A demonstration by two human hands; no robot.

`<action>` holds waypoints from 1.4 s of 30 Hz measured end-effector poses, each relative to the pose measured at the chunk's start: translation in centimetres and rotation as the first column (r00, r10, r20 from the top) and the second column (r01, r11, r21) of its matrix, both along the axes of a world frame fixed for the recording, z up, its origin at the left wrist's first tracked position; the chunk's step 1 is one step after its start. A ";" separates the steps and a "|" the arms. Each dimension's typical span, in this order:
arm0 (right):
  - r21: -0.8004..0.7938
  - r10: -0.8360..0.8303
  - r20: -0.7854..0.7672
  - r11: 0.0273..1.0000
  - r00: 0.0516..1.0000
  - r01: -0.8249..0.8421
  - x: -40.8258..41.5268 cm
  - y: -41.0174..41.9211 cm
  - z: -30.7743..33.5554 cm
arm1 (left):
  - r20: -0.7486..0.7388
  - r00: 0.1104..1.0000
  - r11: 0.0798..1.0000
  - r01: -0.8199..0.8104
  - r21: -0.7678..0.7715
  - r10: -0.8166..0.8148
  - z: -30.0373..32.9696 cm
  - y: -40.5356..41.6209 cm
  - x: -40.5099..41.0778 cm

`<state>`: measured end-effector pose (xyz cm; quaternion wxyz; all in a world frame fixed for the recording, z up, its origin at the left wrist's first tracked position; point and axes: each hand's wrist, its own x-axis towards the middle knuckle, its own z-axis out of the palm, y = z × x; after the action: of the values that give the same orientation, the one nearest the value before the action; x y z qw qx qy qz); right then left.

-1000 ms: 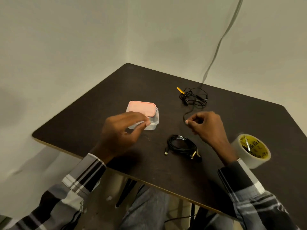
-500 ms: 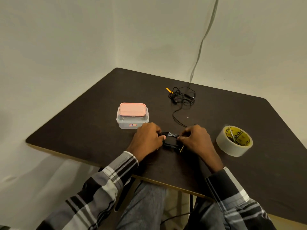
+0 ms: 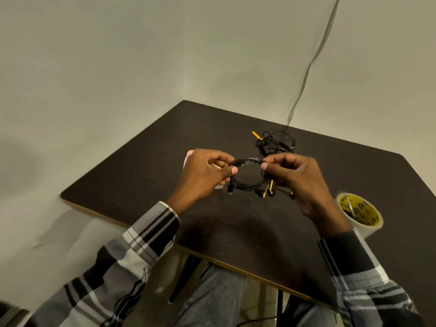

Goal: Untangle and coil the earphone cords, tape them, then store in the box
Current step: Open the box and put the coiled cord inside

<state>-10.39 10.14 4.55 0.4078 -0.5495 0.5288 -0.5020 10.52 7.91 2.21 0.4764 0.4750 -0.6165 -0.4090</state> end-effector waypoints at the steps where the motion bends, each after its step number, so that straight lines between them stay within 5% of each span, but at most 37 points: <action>1: -0.023 0.012 0.010 1.000 1.000 -0.012 0.6 -0.6 0.7 | -0.016 1.000 1.000 -0.009 -0.022 0.009 0.7 -0.3 0.6; 14: -0.121 -0.040 -0.131 0.992 0.991 0.024 9.3 -8.7 -3.3 | -0.084 0.971 0.953 -0.199 0.228 0.223 -0.9 -4.2 6.4; 20: -0.229 -0.125 -0.404 0.973 0.906 0.032 9.2 -7.9 -4.5 | 0.088 0.970 0.962 -0.236 0.135 0.226 -1.4 -4.3 6.5; 26: -0.266 -0.138 -0.658 0.962 0.740 -0.056 8.0 -7.6 -3.7 | 0.518 0.829 0.973 -0.230 -0.028 0.211 0.0 -4.1 6.1; 38: -0.217 -0.134 -0.832 0.971 0.538 -0.094 7.7 -7.0 -4.2 | 0.731 0.660 0.982 -0.169 -0.082 0.174 0.1 -4.4 5.2; 42: -0.208 -0.153 -0.842 0.977 0.517 -0.050 8.2 -7.6 -4.9 | 0.726 0.665 0.977 -0.211 -0.037 0.172 -0.5 -5.2 5.0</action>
<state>-2.19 2.59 -0.36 0.0215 -0.7479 0.6219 -0.2313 15.52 2.76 1.72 0.2219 0.6716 -0.6907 -0.1506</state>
